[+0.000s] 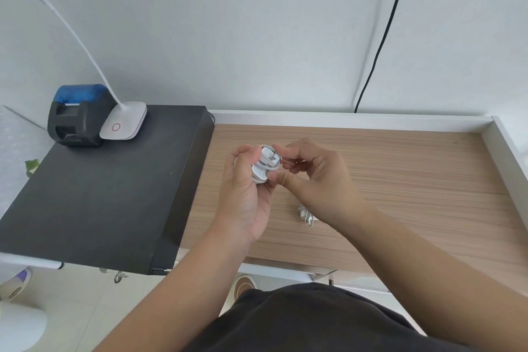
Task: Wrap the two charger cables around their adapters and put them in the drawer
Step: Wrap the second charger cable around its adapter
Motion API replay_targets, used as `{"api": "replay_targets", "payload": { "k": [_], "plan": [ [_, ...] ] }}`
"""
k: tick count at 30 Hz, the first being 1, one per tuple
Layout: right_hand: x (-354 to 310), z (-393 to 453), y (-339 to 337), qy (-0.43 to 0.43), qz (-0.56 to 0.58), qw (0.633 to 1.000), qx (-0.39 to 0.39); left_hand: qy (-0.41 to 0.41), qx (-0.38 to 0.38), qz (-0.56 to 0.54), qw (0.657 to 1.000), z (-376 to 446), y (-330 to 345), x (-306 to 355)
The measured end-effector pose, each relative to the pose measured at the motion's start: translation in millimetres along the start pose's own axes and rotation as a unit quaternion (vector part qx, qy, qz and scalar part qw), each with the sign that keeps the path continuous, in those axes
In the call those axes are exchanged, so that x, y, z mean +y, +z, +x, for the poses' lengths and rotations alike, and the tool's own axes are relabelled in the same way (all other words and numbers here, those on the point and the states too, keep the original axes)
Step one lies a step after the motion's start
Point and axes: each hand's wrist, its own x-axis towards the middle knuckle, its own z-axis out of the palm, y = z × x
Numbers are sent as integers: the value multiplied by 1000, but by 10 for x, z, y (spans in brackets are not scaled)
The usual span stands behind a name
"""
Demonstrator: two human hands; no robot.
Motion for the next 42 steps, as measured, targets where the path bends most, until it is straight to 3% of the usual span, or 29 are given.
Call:
{"api": "replay_targets", "payload": {
  "k": [7,16,19,22,26,31,35,42],
  "plan": [
    [3,64,-72,-61,-87,994,-26,-26,-2,29,999,-2,-48,-25],
    [142,-27,-54,-71,-84,994,13,-30,-27,48,998,-35,9,-101],
    [183,-72,-22,-60,-47,997,31,-25,-20,45,998,-54,14,-74],
    [188,-77,-60,-45,13,999,-2,-13,-7,46,999,-66,29,-29],
    [170,-28,-194,42,128,990,-48,-22,-3,31,999,-80,15,-35],
    [195,8,-320,106,98,988,-59,-72,16,-22,997,-140,13,-72],
    [238,-16,-330,109,86,989,-44,-87,46,-47,994,-148,13,-139],
    [220,-51,-350,113,117,985,-59,-75,31,-7,997,-181,-17,-152]
  ]
}}
